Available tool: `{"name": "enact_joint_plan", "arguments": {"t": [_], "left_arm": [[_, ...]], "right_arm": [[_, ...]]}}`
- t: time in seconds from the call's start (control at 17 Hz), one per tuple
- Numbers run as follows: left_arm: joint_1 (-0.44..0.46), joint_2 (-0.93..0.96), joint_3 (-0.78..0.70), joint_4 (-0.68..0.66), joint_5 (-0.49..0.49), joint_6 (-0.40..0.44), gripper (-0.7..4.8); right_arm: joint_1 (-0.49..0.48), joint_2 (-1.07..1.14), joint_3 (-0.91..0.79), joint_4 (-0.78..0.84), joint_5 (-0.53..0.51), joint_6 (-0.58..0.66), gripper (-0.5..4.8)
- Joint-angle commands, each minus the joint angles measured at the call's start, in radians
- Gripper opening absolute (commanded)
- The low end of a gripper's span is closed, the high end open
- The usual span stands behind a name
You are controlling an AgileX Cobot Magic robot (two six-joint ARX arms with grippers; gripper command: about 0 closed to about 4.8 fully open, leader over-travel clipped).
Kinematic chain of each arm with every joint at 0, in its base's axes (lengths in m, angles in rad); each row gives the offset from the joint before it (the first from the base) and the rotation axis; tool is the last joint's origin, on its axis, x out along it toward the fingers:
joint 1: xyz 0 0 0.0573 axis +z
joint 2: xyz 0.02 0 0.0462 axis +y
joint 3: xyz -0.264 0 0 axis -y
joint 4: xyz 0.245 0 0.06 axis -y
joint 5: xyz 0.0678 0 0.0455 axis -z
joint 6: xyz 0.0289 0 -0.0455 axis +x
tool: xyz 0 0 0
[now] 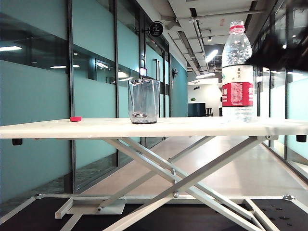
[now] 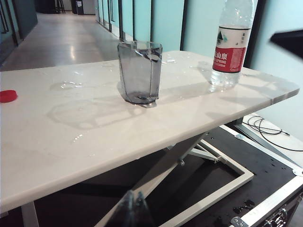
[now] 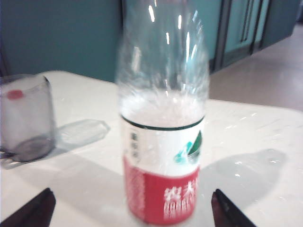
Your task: Pick up the mineral water bottle on the table and pour water into the mug until it's half full.
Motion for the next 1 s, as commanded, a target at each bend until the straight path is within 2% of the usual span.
{"name": "enact_joint_plan", "arguments": {"t": [0.06, 0.29, 0.59, 1.0], "left_arm": [[0.000, 0.002, 0.002, -0.009, 0.007, 0.004, -0.05], [0.000, 0.001, 0.002, -0.051, 0.007, 0.019, -0.05], [0.000, 0.002, 0.002, -0.056, 0.007, 0.042, -0.05], [0.000, 0.002, 0.002, -0.106, 0.007, 0.050, -0.05]], "right_arm": [[0.001, 0.137, 0.078, 0.097, -0.015, 0.000, 4.79], [0.001, 0.325, 0.207, 0.124, -0.035, 0.000, 4.79], [0.003, 0.445, 0.322, 0.127, -0.060, 0.008, 4.79], [0.004, 0.456, 0.364, 0.128, -0.068, 0.011, 4.79]]}}
